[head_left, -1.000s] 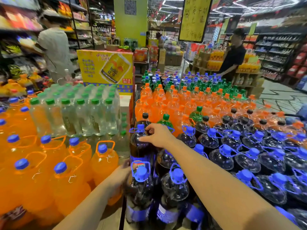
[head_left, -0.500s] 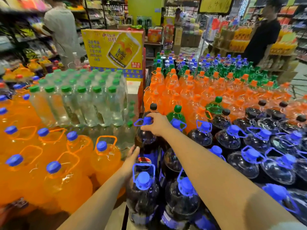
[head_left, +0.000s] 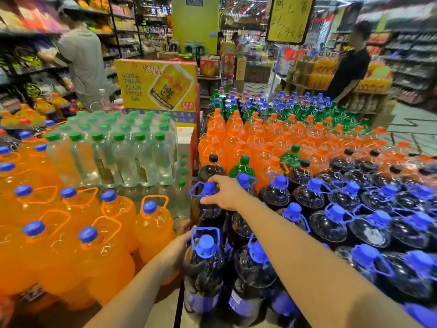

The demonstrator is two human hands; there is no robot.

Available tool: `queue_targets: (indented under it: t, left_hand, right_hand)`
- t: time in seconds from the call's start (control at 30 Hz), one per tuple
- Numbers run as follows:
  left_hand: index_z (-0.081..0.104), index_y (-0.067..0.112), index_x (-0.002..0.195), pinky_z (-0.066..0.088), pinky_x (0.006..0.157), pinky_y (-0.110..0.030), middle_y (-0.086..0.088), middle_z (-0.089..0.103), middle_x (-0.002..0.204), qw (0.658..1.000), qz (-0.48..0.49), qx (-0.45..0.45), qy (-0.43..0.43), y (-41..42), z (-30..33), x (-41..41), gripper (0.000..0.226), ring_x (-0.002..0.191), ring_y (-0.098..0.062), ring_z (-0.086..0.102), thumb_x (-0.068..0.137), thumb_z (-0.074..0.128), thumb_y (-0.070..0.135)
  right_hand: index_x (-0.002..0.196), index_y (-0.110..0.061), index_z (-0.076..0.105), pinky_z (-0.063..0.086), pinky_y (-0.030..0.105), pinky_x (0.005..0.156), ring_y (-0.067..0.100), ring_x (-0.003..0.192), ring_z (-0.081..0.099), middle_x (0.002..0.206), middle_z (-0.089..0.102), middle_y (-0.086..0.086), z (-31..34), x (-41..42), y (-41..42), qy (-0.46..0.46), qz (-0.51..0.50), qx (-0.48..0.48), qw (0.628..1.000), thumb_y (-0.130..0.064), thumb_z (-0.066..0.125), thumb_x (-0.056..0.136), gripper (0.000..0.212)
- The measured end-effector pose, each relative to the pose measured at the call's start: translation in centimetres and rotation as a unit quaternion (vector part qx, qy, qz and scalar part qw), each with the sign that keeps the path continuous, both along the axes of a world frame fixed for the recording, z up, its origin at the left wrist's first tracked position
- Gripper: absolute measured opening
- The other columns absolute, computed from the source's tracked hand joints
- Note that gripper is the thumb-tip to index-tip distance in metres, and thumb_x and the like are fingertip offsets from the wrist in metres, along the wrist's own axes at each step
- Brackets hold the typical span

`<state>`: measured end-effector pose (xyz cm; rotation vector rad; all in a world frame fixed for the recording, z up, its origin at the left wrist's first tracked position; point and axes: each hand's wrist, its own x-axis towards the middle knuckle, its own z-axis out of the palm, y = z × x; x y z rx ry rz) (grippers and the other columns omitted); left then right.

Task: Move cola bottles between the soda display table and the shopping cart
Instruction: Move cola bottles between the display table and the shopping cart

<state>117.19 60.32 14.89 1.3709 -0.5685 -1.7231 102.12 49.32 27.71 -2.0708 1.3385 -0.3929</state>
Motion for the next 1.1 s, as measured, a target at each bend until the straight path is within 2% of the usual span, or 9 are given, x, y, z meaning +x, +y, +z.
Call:
queue_targets:
  t: [0.07,0.17,0.3,0.37,0.43,0.5,0.73,0.9,1.1]
  left_hand:
    - [0.065,0.01,0.134,0.065,0.067,-0.038,-0.018,0.077,0.118,1.0,-0.023,0.0,-0.001,0.9,0.2,-0.2,0.056,0.1,-0.032,0.077,0.086,0.073,0.037]
    - [0.068,0.004,0.131,0.065,0.065,-0.039,-0.022,0.071,0.131,1.0,0.021,0.006,0.011,1.4,0.2,-0.2,0.043,0.12,-0.039,0.069,0.097,0.056,0.026]
    - [0.068,0.002,0.13,0.063,0.059,-0.034,-0.022,0.073,0.128,0.999,0.035,-0.011,0.035,2.3,0.8,-0.6,0.042,0.105,-0.032,0.071,0.103,0.045,0.024]
    - [0.068,0.007,0.133,0.064,0.066,-0.033,-0.014,0.077,0.12,0.999,0.015,-0.032,0.014,2.9,1.4,-0.9,0.042,0.104,-0.027,0.074,0.108,0.043,0.029]
    - [0.067,0.01,0.136,0.063,0.083,-0.037,-0.012,0.076,0.125,0.999,-0.01,-0.041,-0.004,3.4,2.0,-1.2,0.047,0.115,-0.03,0.073,0.11,0.041,0.04]
    - [0.064,0.01,0.14,0.062,0.087,-0.038,-0.014,0.074,0.13,0.998,-0.031,-0.046,-0.003,3.7,2.6,-1.4,0.054,0.122,-0.031,0.07,0.11,0.039,0.048]
    - [0.063,0.011,0.14,0.062,0.07,-0.028,-0.016,0.076,0.125,0.997,-0.037,-0.066,-0.014,4.3,3.7,-1.6,0.053,0.111,-0.03,0.075,0.108,0.043,0.048]
    - [0.065,0.011,0.137,0.06,0.079,-0.033,-0.014,0.076,0.125,0.998,-0.015,-0.052,-0.017,4.3,4.0,-2.0,0.049,0.113,-0.03,0.075,0.108,0.043,0.044]
    - [0.072,0.006,0.122,0.06,0.072,-0.032,-0.013,0.081,0.106,0.993,0.062,-0.023,-0.1,3.1,5.1,-2.0,0.031,0.089,-0.026,0.078,0.107,0.055,0.027]
  right_hand:
    - [0.129,-0.015,0.06,0.048,0.031,0.082,0.023,0.095,0.061,0.113,0.062,0.007,0.0,-0.2,1.2,0.003,0.0,0.001,1.0,-0.032,0.089,0.08,0.06]
    - [0.124,-0.016,0.06,0.045,0.031,0.074,0.021,0.084,0.058,0.107,0.06,0.006,-0.2,-0.3,2.8,0.013,0.002,-0.003,1.0,-0.032,0.091,0.077,0.058]
    - [0.11,-0.019,0.062,0.048,0.033,0.075,0.02,0.084,0.057,0.1,0.061,0.001,-0.5,-0.8,4.4,0.009,-0.006,-0.014,1.0,-0.028,0.092,0.075,0.047]
    - [0.111,-0.019,0.063,0.05,0.034,0.078,0.019,0.087,0.058,0.103,0.063,0.001,-0.5,-1.0,4.8,0.004,-0.01,-0.017,1.0,-0.028,0.092,0.076,0.047]
    - [0.114,-0.018,0.063,0.048,0.033,0.079,0.019,0.089,0.059,0.106,0.064,0.002,-0.3,-1.0,5.0,0.006,-0.008,-0.016,1.0,-0.029,0.091,0.077,0.048]
    - [0.111,-0.021,0.061,0.052,0.036,0.081,0.021,0.09,0.061,0.108,0.065,0.004,-0.1,-0.8,4.9,0.011,-0.006,-0.013,1.0,-0.029,0.091,0.077,0.046]
    - [0.114,-0.022,0.061,0.055,0.038,0.086,0.026,0.097,0.065,0.112,0.065,0.005,-0.1,-0.4,4.1,0.035,0.003,-0.012,0.999,-0.034,0.091,0.076,0.05]
    - [0.115,-0.021,0.062,0.055,0.04,0.088,0.025,0.099,0.064,0.111,0.065,0.003,-0.9,-0.4,3.1,0.028,0.014,-0.004,0.999,-0.036,0.091,0.076,0.051]
    - [0.116,-0.015,0.06,0.048,0.034,0.08,0.027,0.101,0.061,0.113,0.064,0.005,-1.6,-0.8,2.5,0.027,0.033,-0.024,0.999,-0.039,0.089,0.078,0.053]
